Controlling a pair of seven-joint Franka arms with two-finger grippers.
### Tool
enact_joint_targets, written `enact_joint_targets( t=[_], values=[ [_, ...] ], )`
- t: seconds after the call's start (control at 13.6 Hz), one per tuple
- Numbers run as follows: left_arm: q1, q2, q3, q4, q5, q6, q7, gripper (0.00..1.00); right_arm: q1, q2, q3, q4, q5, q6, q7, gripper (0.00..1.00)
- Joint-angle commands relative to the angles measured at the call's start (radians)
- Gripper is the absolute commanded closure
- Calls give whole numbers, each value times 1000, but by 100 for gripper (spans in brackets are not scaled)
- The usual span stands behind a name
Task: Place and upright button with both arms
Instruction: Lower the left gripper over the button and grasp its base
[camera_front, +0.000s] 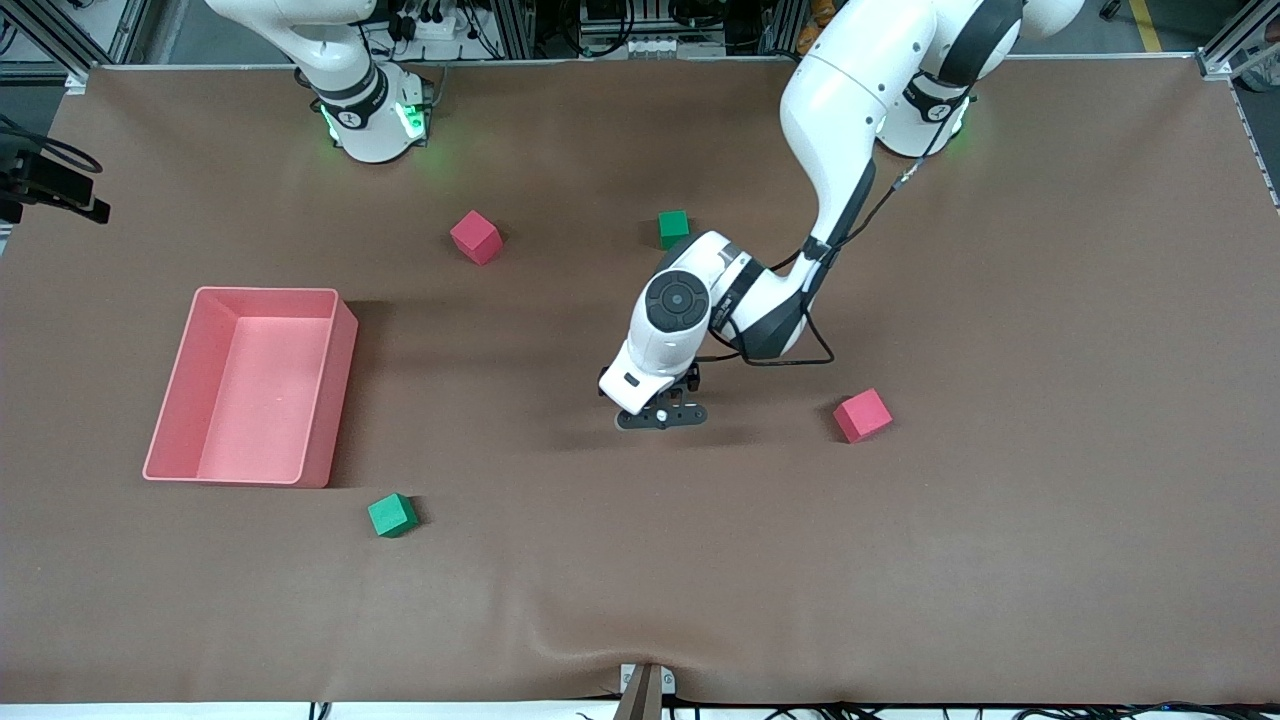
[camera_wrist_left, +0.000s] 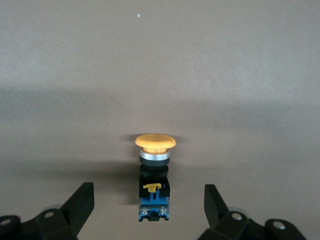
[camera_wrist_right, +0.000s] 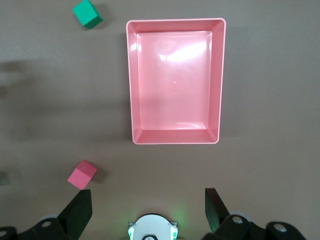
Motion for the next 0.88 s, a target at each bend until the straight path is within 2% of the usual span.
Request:
enact_joint_targets(
  t=[0.0, 0.15, 0.44, 0.74, 0.81],
  values=[
    [-16, 26, 16, 29, 19, 7, -25, 7, -37, 4, 13, 22, 29, -1, 39, 0],
    [-16, 30, 18, 28, 19, 24, -25, 10, -40, 6, 13, 45, 30, -4, 48, 0],
    [-24, 58, 18, 28, 19, 54, -24, 15, -35, 7, 24, 70, 32, -4, 187, 0],
    [-30, 58, 18, 25, 22, 58, -23, 22, -38, 9, 19, 77, 32, -6, 175, 0],
    [-30, 58, 18, 22, 33, 56, -21, 27, -38, 9, 19, 77, 32, -4, 172, 0]
  ],
)
